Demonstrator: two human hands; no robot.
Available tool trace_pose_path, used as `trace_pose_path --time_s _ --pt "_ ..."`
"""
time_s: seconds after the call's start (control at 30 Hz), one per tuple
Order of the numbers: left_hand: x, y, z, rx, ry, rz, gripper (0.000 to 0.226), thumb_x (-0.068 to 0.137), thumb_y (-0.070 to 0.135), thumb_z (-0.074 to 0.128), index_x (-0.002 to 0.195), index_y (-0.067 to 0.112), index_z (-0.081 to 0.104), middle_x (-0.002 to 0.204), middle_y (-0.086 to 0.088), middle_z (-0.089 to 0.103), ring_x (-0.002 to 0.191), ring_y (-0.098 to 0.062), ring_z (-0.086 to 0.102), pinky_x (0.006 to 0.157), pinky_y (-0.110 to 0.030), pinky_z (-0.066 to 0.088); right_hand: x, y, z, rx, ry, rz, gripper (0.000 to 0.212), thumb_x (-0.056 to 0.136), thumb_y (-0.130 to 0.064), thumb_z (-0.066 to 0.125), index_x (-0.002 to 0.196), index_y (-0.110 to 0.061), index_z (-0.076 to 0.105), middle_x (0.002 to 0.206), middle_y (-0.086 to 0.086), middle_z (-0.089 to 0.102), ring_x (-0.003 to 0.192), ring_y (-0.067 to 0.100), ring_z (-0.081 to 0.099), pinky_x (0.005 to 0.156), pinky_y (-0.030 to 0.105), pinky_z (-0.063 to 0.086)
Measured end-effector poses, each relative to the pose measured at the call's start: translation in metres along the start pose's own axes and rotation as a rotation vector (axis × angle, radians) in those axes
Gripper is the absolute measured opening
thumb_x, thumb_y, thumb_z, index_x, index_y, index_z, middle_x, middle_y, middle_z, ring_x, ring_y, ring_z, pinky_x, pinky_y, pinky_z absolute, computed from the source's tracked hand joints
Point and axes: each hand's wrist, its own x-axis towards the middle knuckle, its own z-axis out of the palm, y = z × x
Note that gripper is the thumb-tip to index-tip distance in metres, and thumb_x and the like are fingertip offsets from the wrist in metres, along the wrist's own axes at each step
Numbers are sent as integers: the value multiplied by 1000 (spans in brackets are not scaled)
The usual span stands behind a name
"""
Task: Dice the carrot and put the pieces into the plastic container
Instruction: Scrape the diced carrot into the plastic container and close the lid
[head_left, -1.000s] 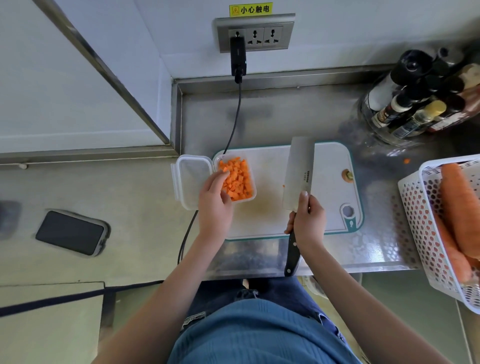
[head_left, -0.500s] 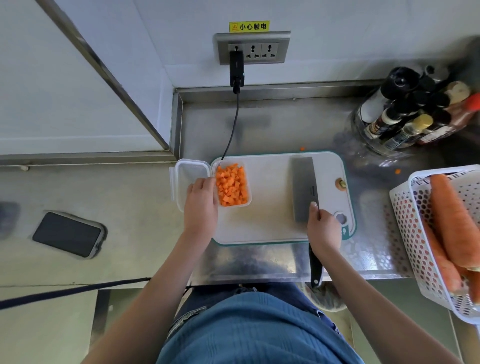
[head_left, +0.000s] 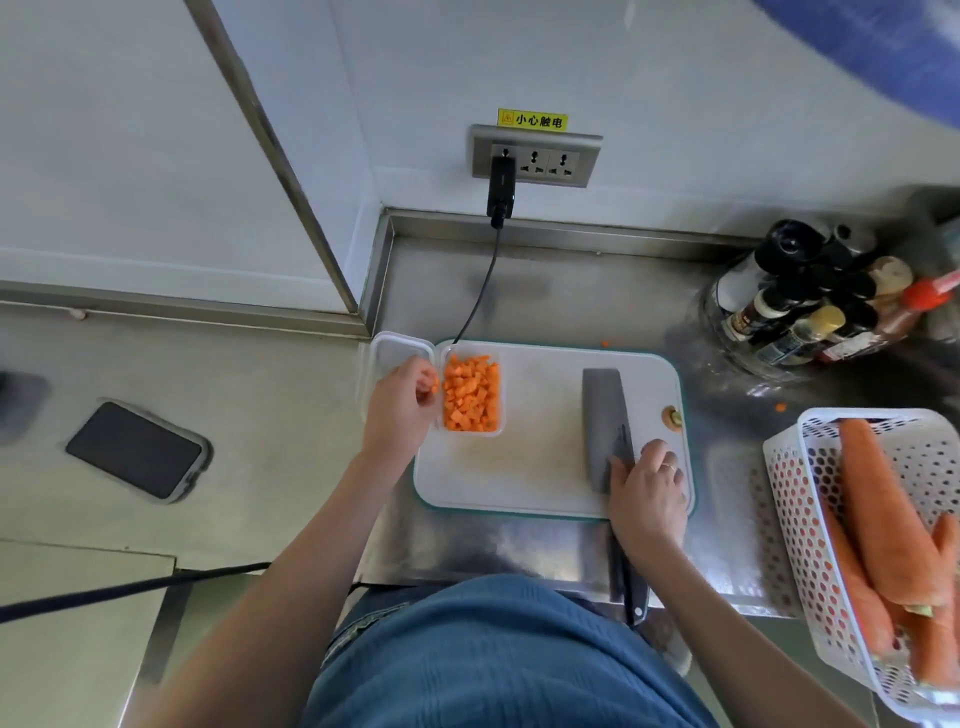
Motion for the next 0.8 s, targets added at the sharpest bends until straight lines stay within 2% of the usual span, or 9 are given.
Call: trace_pose_path --time_s 0.1,0.2,0.27,0.33,0.43,0.53,0.63,0.8 --pt "2 1 0 -24 -8 37 12 80 -1 64 90 6 62 84 -6 65 79 -19 62 74 -29 51 1 -35 -14 154 43 -202 26 98 -20 46 118 -4 43 119 19 50 109 37 48 86 46 42" --pt "3 -2 1 27 21 20 17 83 6 66 99 6 61 87 -7 59 76 -18 56 66 -22 40 6 -88 -19 258 -107 -480 28 97 -15 48 124 -10 43 121 13 50 109 32 50 81 38 42" --pt "4 -3 1 70 0 19 18 86 10 63 103 5 60 90 -10 60 79 -22 56 70 -28 42 10 -118 -18 206 -228 -584 36 95 -13 48 130 -14 41 124 11 45 111 31 49 85 38 42" --pt "5 -2 1 100 -55 12 18 88 10 59 105 5 59 93 -13 63 85 -26 59 77 -35 47 11 -135 -12 82 -266 -609 39 93 -11 47 132 -12 40 127 12 42 114 33 48 88 40 42" --pt "5 0 0 134 -98 4 20 87 5 56 106 5 59 92 -12 64 86 -26 60 74 -30 43 7 -137 -4 -10 -231 -573 33 91 -4 43 124 -6 48 129 12 45 116 32 46 89 39 43" --pt "3 5 -2 124 -105 39 21 85 3 57 106 4 60 89 -10 64 84 -25 59 74 -30 43 0 -126 0 56 -229 -596 26 88 -3 43 107 -4 61 118 11 52 110 30 49 87 37 45" --pt "4 5 -4 51 -112 33 24 83 4 62 107 6 61 85 -6 63 81 -22 59 76 -34 47 -11 -112 2 181 -236 -603 21 84 -3 47 95 -5 65 108 10 58 100 31 55 82 37 46" --pt "0 -3 -4 -45 -209 -4 19 80 3 68 98 5 63 82 -2 60 80 -16 57 75 -26 46 -40 -94 7 286 -293 -677 27 84 0 47 96 -13 67 102 3 63 93 21 58 79 24 42"
